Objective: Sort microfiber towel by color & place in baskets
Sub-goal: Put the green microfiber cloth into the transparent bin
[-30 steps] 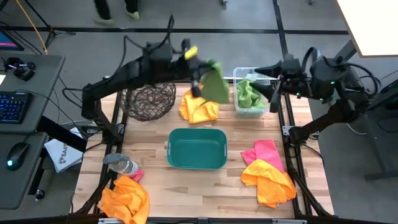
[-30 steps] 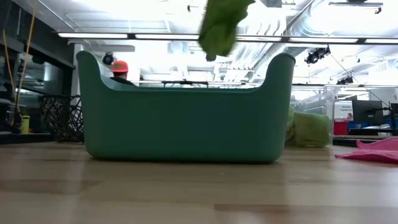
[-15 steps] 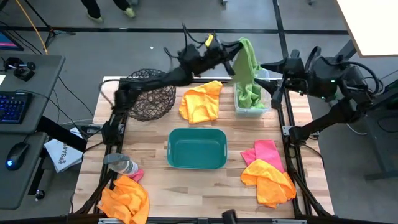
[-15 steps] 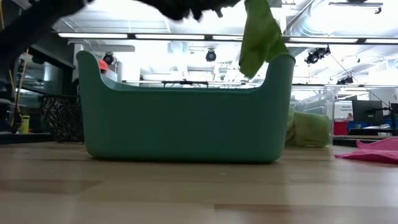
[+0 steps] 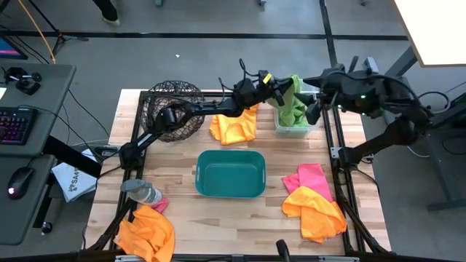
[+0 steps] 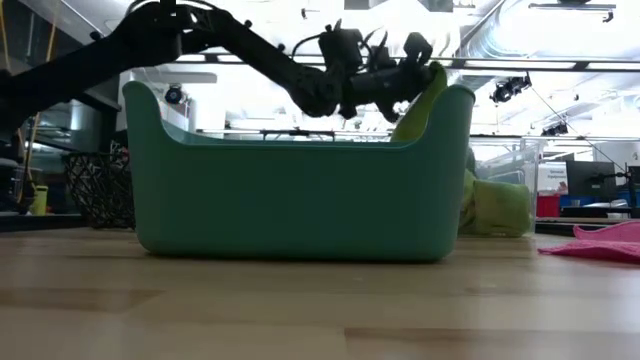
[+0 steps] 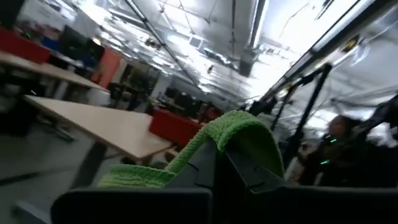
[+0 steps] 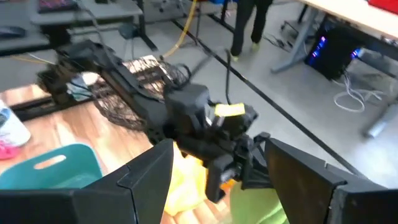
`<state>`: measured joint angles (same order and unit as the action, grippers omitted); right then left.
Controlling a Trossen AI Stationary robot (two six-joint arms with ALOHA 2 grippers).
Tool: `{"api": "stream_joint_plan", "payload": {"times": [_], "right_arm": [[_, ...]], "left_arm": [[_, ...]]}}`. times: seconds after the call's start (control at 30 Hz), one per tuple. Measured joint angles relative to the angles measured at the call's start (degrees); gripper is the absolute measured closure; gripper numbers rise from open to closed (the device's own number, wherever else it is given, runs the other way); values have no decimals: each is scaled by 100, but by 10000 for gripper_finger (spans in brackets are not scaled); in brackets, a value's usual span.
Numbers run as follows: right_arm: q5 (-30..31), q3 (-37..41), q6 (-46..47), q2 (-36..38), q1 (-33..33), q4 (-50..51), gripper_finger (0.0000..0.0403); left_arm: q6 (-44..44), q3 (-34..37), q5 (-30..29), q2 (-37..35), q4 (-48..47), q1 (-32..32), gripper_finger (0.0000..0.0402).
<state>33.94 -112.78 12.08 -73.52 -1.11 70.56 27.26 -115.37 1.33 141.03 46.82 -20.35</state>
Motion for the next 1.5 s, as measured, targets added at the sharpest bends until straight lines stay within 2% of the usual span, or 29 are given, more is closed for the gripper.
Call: {"api": "stream_joint_plan", "payload": {"times": [0.1, 0.27, 0.37, 0.47, 0.57, 0.67, 0.77, 0.9, 1.07, 1.23, 1.33, 1.4, 1.5], "right_arm": [[23, 260, 161, -4, 116, 7, 153], [57, 709, 629, -6, 406, -5, 153], [133, 941, 1081, -4, 656, 20, 153], [513, 1097, 1979, -7, 966, 429, 154], [537, 1257, 2426, 2, 1331, 769, 158], [290, 1419, 2803, 4, 1694, 1098, 164], [-302, 1608, 2965, 7, 2078, 1279, 170], [-999, 1951, 2793, 7, 2498, 1270, 174], [-1386, 2407, 2532, 8, 2924, 1124, 174], [-2027, 2866, 1932, 9, 3221, 637, 174], [-2458, 3181, 1393, 11, 3319, -45, 174], [-2718, 3422, 991, 4, 3388, -587, 174], [-3147, 3728, 441, -24, 3462, -1358, 174]], "left_arm": [[53, -11, 26, -41, 73, 138, 401], [-1035, -13, 130, -41, -337, 364, 391], [-1400, -13, 138, -41, -755, 418, 368], [-1848, -13, 132, -39, -1083, 418, 336], [-2202, -13, 130, -39, -1510, 407, 300], [-2380, -11, 126, -79, -1984, 390, 270], [-2726, -9, 122, -286, -2698, 390, 254], [-3528, -13, 111, -613, -3426, 388, 250], [-4163, -13, 1, -1067, -4138, 300, 250], [-5040, -13, -351, -1736, -5539, 95, 250], [-4948, -4, -217, -2279, -6400, -165, 250], [-4614, 32, 140, -2683, -6766, -447, 255], [-4098, 358, 564, -3357, -6790, -869, 289]]}}
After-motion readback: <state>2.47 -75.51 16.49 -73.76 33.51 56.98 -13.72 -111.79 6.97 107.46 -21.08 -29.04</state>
